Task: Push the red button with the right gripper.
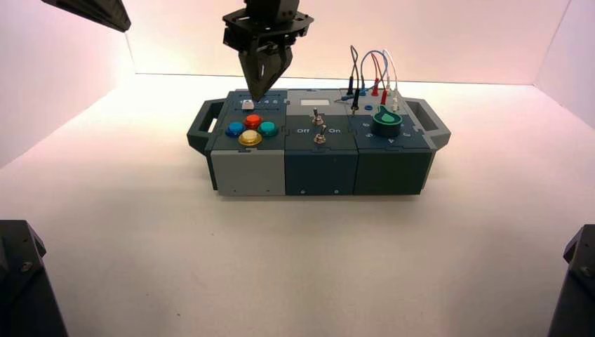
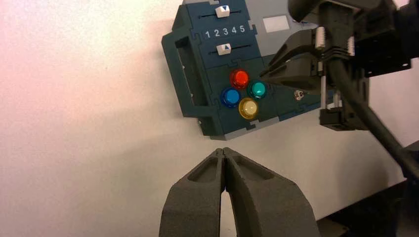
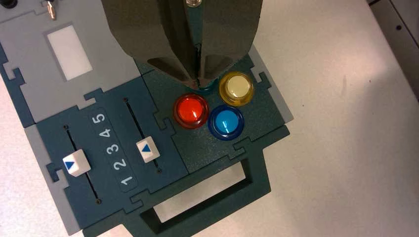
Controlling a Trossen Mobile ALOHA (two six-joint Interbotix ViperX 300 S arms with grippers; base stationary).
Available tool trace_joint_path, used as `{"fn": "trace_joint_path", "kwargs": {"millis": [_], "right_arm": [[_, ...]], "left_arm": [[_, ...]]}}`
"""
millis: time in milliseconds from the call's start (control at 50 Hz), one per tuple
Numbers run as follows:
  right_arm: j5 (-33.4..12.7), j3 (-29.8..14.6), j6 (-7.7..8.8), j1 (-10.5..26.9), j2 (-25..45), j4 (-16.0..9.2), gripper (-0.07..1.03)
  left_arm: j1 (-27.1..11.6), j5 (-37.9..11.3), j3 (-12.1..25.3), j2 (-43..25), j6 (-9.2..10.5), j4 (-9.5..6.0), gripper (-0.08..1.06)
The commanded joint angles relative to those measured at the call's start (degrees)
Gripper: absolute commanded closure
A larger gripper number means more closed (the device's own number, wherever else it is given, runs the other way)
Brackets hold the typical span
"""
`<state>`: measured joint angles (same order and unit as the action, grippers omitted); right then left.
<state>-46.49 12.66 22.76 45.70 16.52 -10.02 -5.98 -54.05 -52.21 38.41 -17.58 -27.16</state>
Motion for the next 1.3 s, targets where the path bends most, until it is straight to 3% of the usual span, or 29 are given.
{"fn": "trace_joint_path", "kwargs": {"millis": [20,440,700,1300], "right_arm": [[0.09,-1.85,0.35,0.35,-0.70,-0.18,0.98],[0.09,-3.43,0.35,0.35,1.41,0.44,0.98],[0.09,-4.13,0.35,0.35,2.46,0.70,0.98],[2.46,-4.31,0.35,0.35,5.45,1.49,0.98]], "left_arm": [[0.18,-0.44,2.20,0.26,0.26,0.53,1.01],[0.18,-3.60,4.13,3.87,0.44,0.79,1.01],[0.18,-3.96,4.31,6.42,2.20,0.79,1.01],[0.18,-4.31,4.22,6.94,2.20,0.79,1.01]]}}
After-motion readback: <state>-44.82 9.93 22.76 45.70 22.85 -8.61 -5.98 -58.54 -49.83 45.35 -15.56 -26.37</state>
